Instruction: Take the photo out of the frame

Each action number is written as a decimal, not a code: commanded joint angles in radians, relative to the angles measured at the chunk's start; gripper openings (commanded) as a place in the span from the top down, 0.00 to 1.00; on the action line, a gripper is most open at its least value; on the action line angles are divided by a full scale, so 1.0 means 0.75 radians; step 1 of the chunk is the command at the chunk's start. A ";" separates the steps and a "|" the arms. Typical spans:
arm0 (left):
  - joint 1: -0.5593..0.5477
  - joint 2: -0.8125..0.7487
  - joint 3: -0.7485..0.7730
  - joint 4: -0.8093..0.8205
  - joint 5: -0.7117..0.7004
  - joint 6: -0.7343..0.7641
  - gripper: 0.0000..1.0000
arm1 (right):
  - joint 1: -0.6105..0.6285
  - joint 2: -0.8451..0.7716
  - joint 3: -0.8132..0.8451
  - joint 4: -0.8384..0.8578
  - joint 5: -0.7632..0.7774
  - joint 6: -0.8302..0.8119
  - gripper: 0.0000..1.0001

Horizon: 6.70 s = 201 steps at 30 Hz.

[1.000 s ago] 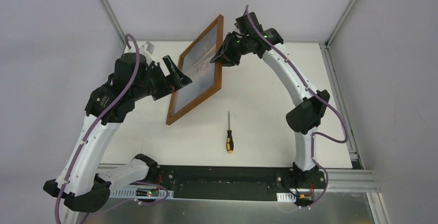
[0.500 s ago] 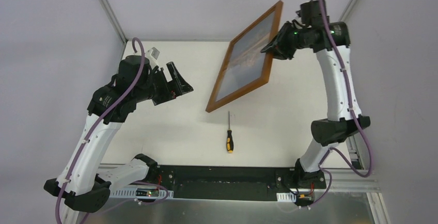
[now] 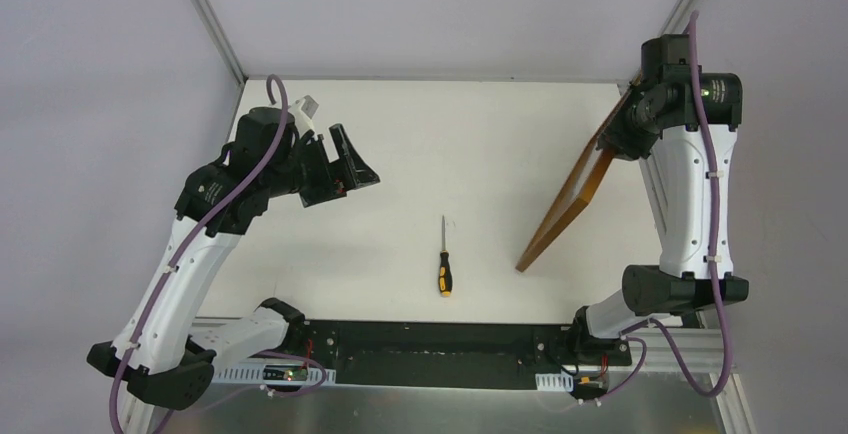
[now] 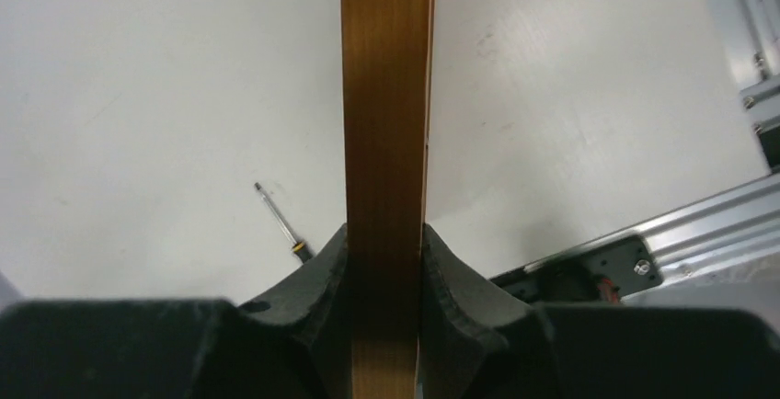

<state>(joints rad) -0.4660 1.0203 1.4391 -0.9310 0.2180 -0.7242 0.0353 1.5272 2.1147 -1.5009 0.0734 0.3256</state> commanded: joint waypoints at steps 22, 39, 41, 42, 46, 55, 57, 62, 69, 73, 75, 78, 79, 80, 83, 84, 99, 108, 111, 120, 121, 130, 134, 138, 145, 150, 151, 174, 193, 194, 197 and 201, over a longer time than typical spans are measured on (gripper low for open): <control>-0.013 0.042 0.084 -0.073 0.036 0.057 0.17 | 0.491 0.436 0.239 -0.046 0.713 -0.046 1.00; -0.013 0.072 0.045 -0.080 0.023 0.030 0.17 | 0.735 0.743 -0.029 0.360 0.944 -0.097 1.00; -0.013 0.071 0.035 -0.080 0.029 0.023 0.17 | 0.741 0.789 -0.042 0.420 0.903 -0.083 1.00; -0.013 0.070 0.030 -0.080 0.030 0.021 0.17 | 0.749 0.812 -0.054 0.442 0.887 -0.077 1.00; -0.013 0.051 0.015 -0.080 0.024 0.013 0.17 | 0.785 0.895 -0.099 0.544 0.822 -0.094 1.00; -0.013 0.015 -0.023 -0.101 0.018 -0.007 0.17 | 0.800 1.073 -0.068 0.678 0.669 -0.245 0.73; -0.013 0.013 -0.029 -0.105 0.019 -0.010 0.17 | 0.802 1.109 -0.021 0.646 0.627 -0.263 0.55; -0.013 0.025 -0.034 -0.105 0.023 -0.005 0.16 | 0.803 1.084 0.015 0.624 0.469 -0.285 0.30; -0.013 0.082 -0.014 -0.104 0.043 0.016 0.16 | 0.810 0.887 -0.029 0.510 0.211 -0.094 0.27; -0.013 0.100 -0.009 -0.101 0.052 0.029 0.16 | 0.847 0.588 -0.492 0.746 -0.164 0.001 0.06; -0.013 0.101 -0.012 -0.101 0.058 0.035 0.16 | 0.874 0.410 -0.743 0.898 -0.306 0.039 0.01; -0.013 0.099 -0.025 -0.099 0.062 0.041 0.15 | 0.946 0.225 -1.045 1.052 -0.363 0.100 0.01; -0.013 0.101 -0.030 -0.097 0.064 0.042 0.15 | 0.978 0.180 -1.145 1.087 -0.370 0.119 0.01; -0.013 0.103 -0.036 -0.095 0.069 0.043 0.15 | 1.013 0.143 -1.207 1.117 -0.367 0.137 0.01; -0.011 0.119 -0.049 -0.086 0.087 0.042 0.15 | 1.146 0.086 -1.327 1.197 -0.244 0.242 0.01; -0.013 0.130 -0.050 -0.081 0.095 0.040 0.14 | 1.183 0.087 -1.351 1.213 -0.199 0.287 0.01; -0.012 0.149 -0.091 -0.008 0.173 -0.056 0.15 | 1.433 0.291 -1.395 1.242 0.308 0.411 0.58; 0.054 0.083 -0.105 0.128 0.173 -0.156 0.05 | 1.332 -0.120 -1.451 1.307 -0.099 0.281 1.00; 0.111 0.077 -0.195 0.276 0.310 -0.251 0.02 | 1.177 -0.207 -1.473 1.396 -0.597 0.273 1.00; 0.106 0.251 -0.266 0.629 0.558 -0.534 0.02 | 1.099 -0.316 -1.278 1.321 -0.802 0.256 1.00; 0.100 0.268 -0.271 0.633 0.561 -0.555 0.02 | 1.095 -0.322 -1.256 1.320 -0.791 0.261 1.00; 0.009 0.326 -0.348 0.634 0.496 -0.681 0.05 | 1.081 -0.353 -1.156 1.301 -0.653 0.281 1.00; -0.040 0.415 -0.302 0.634 0.520 -0.697 0.10 | 1.082 -0.332 -1.098 1.310 -0.655 0.259 1.00; -0.063 0.454 -0.262 0.636 0.499 -0.723 0.32 | 1.081 -0.302 -1.034 1.251 -0.601 0.236 1.00; -0.062 0.483 -0.253 0.700 0.475 -0.848 1.00 | 1.084 -0.355 -1.038 1.182 -0.442 0.273 0.58; -0.062 0.458 -0.301 0.781 0.449 -1.035 1.00 | 1.093 -0.499 -1.143 1.192 -0.209 0.479 0.08; -0.064 0.444 -0.322 0.799 0.440 -1.100 1.00 | 1.094 -0.529 -1.189 1.234 -0.196 0.531 0.04; -0.068 0.279 -0.499 0.871 0.208 -1.559 1.00 | 1.100 -0.479 -1.272 1.627 -0.035 0.833 0.39; -0.056 0.294 -0.497 0.746 0.213 -1.248 0.27 | 0.999 -0.513 -1.168 1.099 0.228 0.591 1.00; -0.046 0.293 -0.497 0.718 0.208 -1.196 0.24 | 0.950 -0.532 -1.183 1.049 0.218 0.561 1.00; -0.006 0.296 -0.482 0.652 0.197 -0.993 0.20 | 0.801 -0.580 -1.233 0.939 0.149 0.441 1.00; -0.007 0.426 -0.376 0.606 0.312 -0.694 0.22 | 0.598 -0.548 -1.230 0.870 0.008 0.271 1.00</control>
<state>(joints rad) -0.4751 1.2732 1.0672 -0.4023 0.3897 -1.4948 0.5835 1.1255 1.1801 -0.7456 0.1539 0.6872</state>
